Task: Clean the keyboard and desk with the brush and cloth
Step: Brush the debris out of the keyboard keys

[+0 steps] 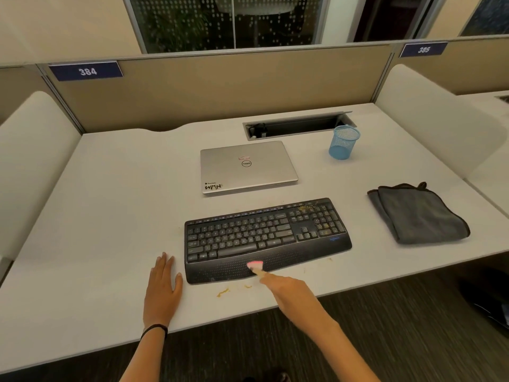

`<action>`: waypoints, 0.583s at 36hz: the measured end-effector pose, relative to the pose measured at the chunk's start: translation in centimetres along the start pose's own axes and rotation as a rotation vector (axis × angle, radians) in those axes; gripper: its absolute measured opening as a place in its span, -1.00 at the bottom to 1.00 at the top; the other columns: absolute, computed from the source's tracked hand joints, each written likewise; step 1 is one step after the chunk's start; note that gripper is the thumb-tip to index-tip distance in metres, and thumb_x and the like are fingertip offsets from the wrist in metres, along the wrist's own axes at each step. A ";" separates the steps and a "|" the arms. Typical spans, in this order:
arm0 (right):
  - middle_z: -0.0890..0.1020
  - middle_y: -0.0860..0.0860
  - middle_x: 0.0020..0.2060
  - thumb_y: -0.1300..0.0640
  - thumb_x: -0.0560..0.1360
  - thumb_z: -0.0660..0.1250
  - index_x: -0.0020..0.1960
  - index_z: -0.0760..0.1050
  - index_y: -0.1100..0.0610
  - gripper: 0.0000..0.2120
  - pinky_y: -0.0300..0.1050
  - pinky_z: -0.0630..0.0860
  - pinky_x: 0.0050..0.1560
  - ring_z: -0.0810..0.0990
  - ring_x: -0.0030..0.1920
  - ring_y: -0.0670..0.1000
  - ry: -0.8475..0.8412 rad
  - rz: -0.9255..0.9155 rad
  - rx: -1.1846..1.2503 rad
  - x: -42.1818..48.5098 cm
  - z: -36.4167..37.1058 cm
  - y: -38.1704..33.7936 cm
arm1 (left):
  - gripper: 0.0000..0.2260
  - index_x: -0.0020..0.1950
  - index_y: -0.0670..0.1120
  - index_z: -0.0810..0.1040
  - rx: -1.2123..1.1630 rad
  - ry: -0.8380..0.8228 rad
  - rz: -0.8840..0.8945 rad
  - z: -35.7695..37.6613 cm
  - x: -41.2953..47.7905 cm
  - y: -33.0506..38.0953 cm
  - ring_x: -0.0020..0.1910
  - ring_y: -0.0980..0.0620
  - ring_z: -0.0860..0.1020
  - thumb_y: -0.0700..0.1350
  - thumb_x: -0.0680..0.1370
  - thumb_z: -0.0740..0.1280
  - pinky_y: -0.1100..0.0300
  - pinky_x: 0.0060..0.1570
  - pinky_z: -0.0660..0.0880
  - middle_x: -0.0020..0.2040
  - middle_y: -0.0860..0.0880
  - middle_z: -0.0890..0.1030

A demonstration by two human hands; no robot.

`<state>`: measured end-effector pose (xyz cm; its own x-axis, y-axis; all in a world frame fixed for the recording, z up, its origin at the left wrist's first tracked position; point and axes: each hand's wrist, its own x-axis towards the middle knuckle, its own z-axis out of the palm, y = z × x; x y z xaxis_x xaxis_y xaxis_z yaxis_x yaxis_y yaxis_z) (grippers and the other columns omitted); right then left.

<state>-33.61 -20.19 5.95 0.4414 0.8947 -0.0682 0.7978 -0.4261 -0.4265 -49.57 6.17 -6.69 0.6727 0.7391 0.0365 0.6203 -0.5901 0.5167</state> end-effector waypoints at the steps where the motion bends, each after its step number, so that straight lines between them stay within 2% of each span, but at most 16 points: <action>1: 0.49 0.02 0.30 0.30 0.56 0.15 0.38 0.36 0.09 -0.60 -0.17 0.38 0.26 0.51 0.23 0.03 -0.016 -0.007 0.024 -0.1 -0.7 0.0 | -0.51 0.52 -0.15 0.15 -0.002 0.001 0.001 0.0 0.0 0.0 0.51 0.05 0.02 -0.14 0.61 0.20 0.14 0.46 -0.09 0.54 -0.07 0.09; 5: 0.56 -0.04 0.20 0.24 0.59 0.15 0.34 0.39 -0.05 -0.63 -0.36 0.36 0.21 0.50 0.18 -0.11 0.002 0.077 0.162 -1.3 -4.1 1.1 | -0.50 0.52 -0.15 0.15 -0.006 0.007 0.003 0.0 -0.1 -0.1 0.49 0.09 0.00 -0.14 0.61 0.21 0.13 0.47 -0.08 0.54 -0.06 0.09; 8: 0.49 -0.19 0.12 0.32 0.57 0.15 0.17 0.24 -0.33 -0.48 -0.59 0.28 0.08 0.46 0.10 -0.22 0.123 0.133 0.236 -2.3 -6.5 2.6 | -0.50 0.52 -0.16 0.15 -0.013 0.008 0.005 0.0 0.0 -0.1 0.48 0.11 -0.01 -0.14 0.60 0.21 0.14 0.46 -0.08 0.54 -0.05 0.08; 10: 0.51 -0.12 0.13 0.35 0.57 0.16 0.22 0.31 -0.23 -0.52 -0.46 0.26 0.16 0.49 0.13 -0.14 0.231 0.214 0.232 -2.6 -7.4 4.1 | -0.49 0.52 -0.15 0.14 -0.016 0.009 0.004 0.0 0.0 -0.1 0.48 0.12 -0.02 -0.14 0.60 0.21 0.14 0.46 -0.09 0.54 -0.05 0.07; 12: 0.58 0.08 0.15 0.35 0.56 0.17 0.29 0.43 0.08 -0.64 -0.29 0.30 0.21 0.55 0.16 0.03 0.329 0.323 0.205 -2.7 -8.0 6.1 | -0.49 0.52 -0.15 0.14 -0.017 0.008 0.003 0.0 0.1 -0.1 0.48 0.12 -0.02 -0.13 0.60 0.21 0.14 0.46 -0.09 0.54 -0.04 0.07; 13: 0.59 0.14 0.14 0.35 0.55 0.18 0.28 0.46 0.17 -0.67 -0.24 0.32 0.20 0.56 0.15 0.08 0.369 0.359 0.188 -2.7 -8.2 7.1 | -0.49 0.52 -0.15 0.14 -0.017 0.007 0.002 0.0 0.1 -0.1 0.49 0.11 -0.01 -0.13 0.60 0.21 0.14 0.46 -0.09 0.54 -0.05 0.07; 17: 0.61 0.17 0.08 0.33 0.56 0.17 0.23 0.49 0.23 -0.72 -0.14 0.40 0.14 0.58 0.07 0.10 0.455 0.430 0.167 -2.3 -8.8 10.2 | -0.49 0.52 -0.14 0.14 -0.014 0.009 -0.001 0.0 0.1 -0.1 0.48 0.13 -0.02 -0.12 0.60 0.21 0.14 0.46 -0.08 0.54 -0.04 0.07; 21: 0.60 0.23 0.09 0.32 0.54 0.20 0.24 0.48 0.28 -0.72 -0.05 0.44 0.16 0.58 0.09 0.21 0.423 0.475 0.117 -1.1 -8.6 12.0 | -0.49 0.52 -0.14 0.13 -0.013 0.010 -0.008 0.1 0.0 -0.1 0.48 0.14 -0.04 -0.11 0.60 0.21 0.14 0.47 -0.08 0.54 -0.03 0.06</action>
<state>-21.01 -27.40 8.66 0.8782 0.4720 0.0769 0.4359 -0.7239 -0.5347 -49.55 6.20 -6.78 0.6633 0.7472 0.0410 0.6204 -0.5797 0.5282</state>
